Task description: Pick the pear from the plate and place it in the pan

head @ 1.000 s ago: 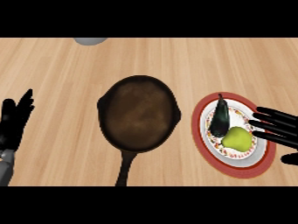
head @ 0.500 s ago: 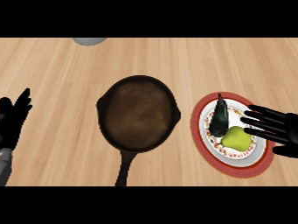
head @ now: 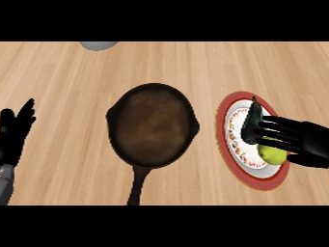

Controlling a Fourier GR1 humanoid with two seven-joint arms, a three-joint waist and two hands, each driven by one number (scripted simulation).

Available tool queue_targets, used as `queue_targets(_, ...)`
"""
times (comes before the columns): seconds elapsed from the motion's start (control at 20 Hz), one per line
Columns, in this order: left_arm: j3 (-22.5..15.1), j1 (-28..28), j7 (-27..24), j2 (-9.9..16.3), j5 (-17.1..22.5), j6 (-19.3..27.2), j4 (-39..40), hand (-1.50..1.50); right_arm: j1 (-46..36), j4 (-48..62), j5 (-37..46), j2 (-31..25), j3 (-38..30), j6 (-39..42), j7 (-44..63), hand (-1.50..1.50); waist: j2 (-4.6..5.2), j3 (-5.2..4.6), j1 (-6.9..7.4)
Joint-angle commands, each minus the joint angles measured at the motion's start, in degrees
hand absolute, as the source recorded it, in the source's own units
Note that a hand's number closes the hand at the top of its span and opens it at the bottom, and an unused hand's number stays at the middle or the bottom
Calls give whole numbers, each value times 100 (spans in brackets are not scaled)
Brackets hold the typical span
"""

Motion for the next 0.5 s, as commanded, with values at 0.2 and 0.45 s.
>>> queue_targets(0.2,211,-3,-124,77,38,-116,21,0,-315,-82,-62,279,-110,-813,-863,150,1,6,27)
queue_targets(0.45,107,68,108,-66,-66,-53,-216,0,-51,-220,-338,216,-130,-832,-1147,150,-15,7,-10)
